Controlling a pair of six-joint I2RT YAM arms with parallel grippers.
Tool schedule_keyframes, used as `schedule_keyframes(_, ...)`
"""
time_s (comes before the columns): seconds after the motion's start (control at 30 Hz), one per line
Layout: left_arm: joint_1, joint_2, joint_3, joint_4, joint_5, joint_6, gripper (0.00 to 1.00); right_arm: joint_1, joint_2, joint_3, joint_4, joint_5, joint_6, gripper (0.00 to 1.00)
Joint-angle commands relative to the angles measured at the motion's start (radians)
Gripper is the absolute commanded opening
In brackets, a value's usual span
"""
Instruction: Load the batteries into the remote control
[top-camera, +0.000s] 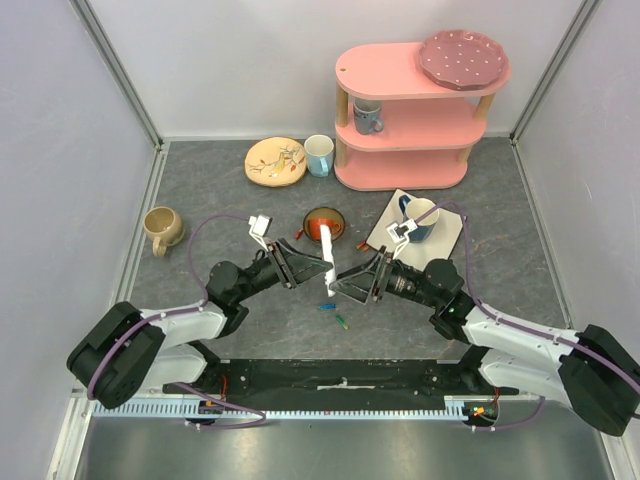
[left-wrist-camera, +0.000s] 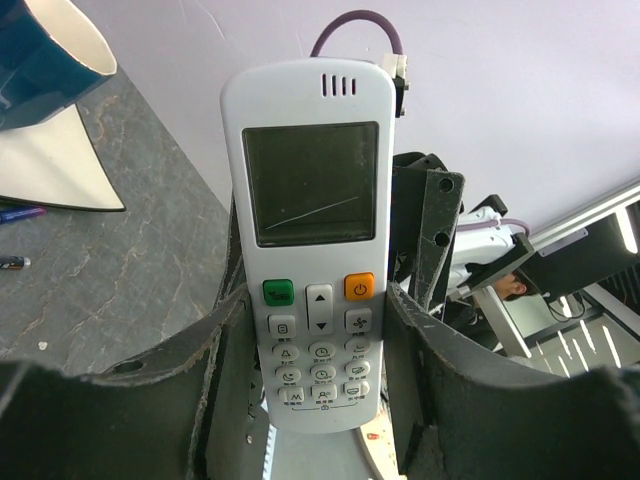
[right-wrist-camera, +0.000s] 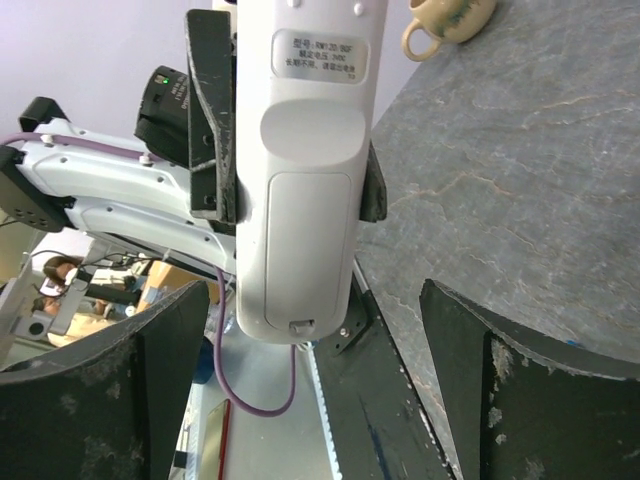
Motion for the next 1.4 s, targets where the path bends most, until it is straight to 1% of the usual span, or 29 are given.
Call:
schedule_keyframes(0.0, -0.014, 0.011, 0.047, 0.226, 0.024, -0.010, 0.02, 0.006, 0.030, 0.041, 0.168, -0.038, 0.048, 0.93)
schedule_keyframes(0.2, -0.031, 0.022, 0.066, 0.232, 0.026, -0.006, 0.02, 0.015, 0.103, 0.044, 0.265, -0.067, 0.097, 0.86)
schedule_keyframes(0.3, -0.032, 0.020, 0.067, 0.232, 0.022, -0.004, 0.02, 0.019, 0.124, 0.040, 0.293, -0.073, 0.111, 0.81)
schedule_keyframes(0.4, -0.032, 0.014, 0.066, 0.232, 0.021, -0.004, 0.02, 0.022, 0.132, 0.035, 0.297, -0.079, 0.111, 0.72)
schedule_keyframes(0.43, -0.034, 0.009, 0.066, 0.232, 0.018, -0.004, 0.02, 0.022, 0.130, 0.032, 0.302, -0.081, 0.113, 0.64)
schedule_keyframes(0.47, -0.034, 0.008, 0.064, 0.232, 0.016, -0.003, 0.02, 0.022, 0.132, 0.029, 0.303, -0.084, 0.111, 0.59)
schedule_keyframes(0.5, -0.034, 0.006, 0.063, 0.232, 0.015, -0.001, 0.02, 0.022, 0.130, 0.028, 0.306, -0.091, 0.111, 0.52)
schedule_keyframes(0.6, -0.034, 0.006, 0.063, 0.232, 0.013, -0.003, 0.02, 0.022, 0.124, 0.025, 0.302, -0.104, 0.099, 0.43)
schedule_keyframes(0.63, -0.034, 0.006, 0.063, 0.226, 0.013, -0.004, 0.02, 0.020, 0.113, 0.023, 0.293, -0.119, 0.088, 0.39)
schedule_keyframes(0.67, -0.034, 0.006, 0.064, 0.222, 0.012, -0.007, 0.06, 0.022, 0.104, 0.032, 0.256, -0.131, 0.075, 0.37)
schedule_keyframes(0.7, -0.034, 0.005, 0.066, 0.219, 0.019, -0.009, 0.15, 0.022, 0.078, 0.041, 0.219, -0.142, 0.029, 0.35)
schedule_keyframes(0.73, -0.032, 0.003, 0.069, 0.199, 0.022, -0.009, 0.45, 0.022, 0.058, 0.052, 0.167, -0.157, -0.008, 0.33)
schedule_keyframes(0.77, -0.032, -0.009, 0.074, 0.177, 0.024, -0.009, 0.56, 0.023, 0.035, 0.082, 0.027, -0.160, -0.049, 0.33)
schedule_keyframes(0.8, -0.031, -0.018, 0.077, 0.153, 0.026, -0.003, 0.65, 0.023, -0.012, 0.101, -0.050, -0.160, -0.100, 0.32)
schedule_keyframes(0.83, -0.029, -0.030, 0.080, 0.125, 0.024, 0.002, 0.94, 0.022, -0.035, 0.122, -0.138, -0.148, -0.199, 0.32)
schedule_keyframes(0.87, -0.028, -0.044, 0.084, 0.051, 0.024, 0.011, 0.98, 0.031, -0.057, 0.174, -0.325, -0.133, -0.267, 0.32)
schedule_keyframes(0.93, -0.020, -0.092, 0.090, -0.029, 0.016, 0.048, 0.99, 0.038, -0.112, 0.215, -0.472, -0.099, -0.399, 0.32)
schedule_keyframes(0.97, -0.017, -0.112, 0.095, -0.098, 0.013, 0.062, 0.99, 0.039, -0.126, 0.242, -0.575, -0.082, -0.427, 0.32)
schedule_keyframes(1.03, -0.006, -0.158, 0.104, -0.171, 0.009, 0.100, 0.99, 0.040, -0.147, 0.267, -0.658, -0.067, -0.497, 0.32)
schedule_keyframes(1.07, -0.005, -0.172, 0.112, -0.198, 0.006, 0.109, 0.99, 0.040, -0.153, 0.287, -0.728, -0.039, -0.515, 0.32)
schedule_keyframes(1.13, -0.003, -0.211, 0.124, -0.304, -0.007, 0.146, 0.99, 0.042, -0.155, 0.310, -0.813, 0.008, -0.556, 0.32)
schedule_keyframes(1.17, -0.003, -0.225, 0.145, -0.365, -0.016, 0.164, 0.99, 0.042, -0.154, 0.336, -0.888, 0.036, -0.599, 0.31)
schedule_keyframes(1.2, -0.005, -0.244, 0.161, -0.495, -0.037, 0.221, 0.99, 0.045, -0.149, 0.350, -0.923, 0.110, -0.616, 0.31)
schedule_keyframes(1.23, -0.015, -0.265, 0.187, -0.621, -0.054, 0.261, 0.99, 0.048, -0.143, 0.360, -0.957, 0.146, -0.633, 0.31)
schedule_keyframes(1.27, -0.025, -0.277, 0.271, -0.748, -0.083, 0.311, 0.99, 0.052, -0.137, 0.385, -1.015, 0.181, -0.663, 0.30)
schedule_keyframes(1.3, -0.038, -0.287, 0.311, -0.859, -0.175, 0.413, 0.99, 0.052, -0.118, 0.399, -1.046, 0.255, -0.677, 0.30)
schedule_keyframes(1.33, -0.060, -0.293, 0.342, -1.022, -0.221, 0.451, 0.99, 0.055, -0.111, 0.409, -1.069, 0.280, -0.691, 0.30)
schedule_keyframes(1.37, -0.065, -0.310, 0.375, -1.066, -0.261, 0.471, 0.99, 0.063, -0.109, 0.425, -1.095, 0.307, -0.697, 0.30)
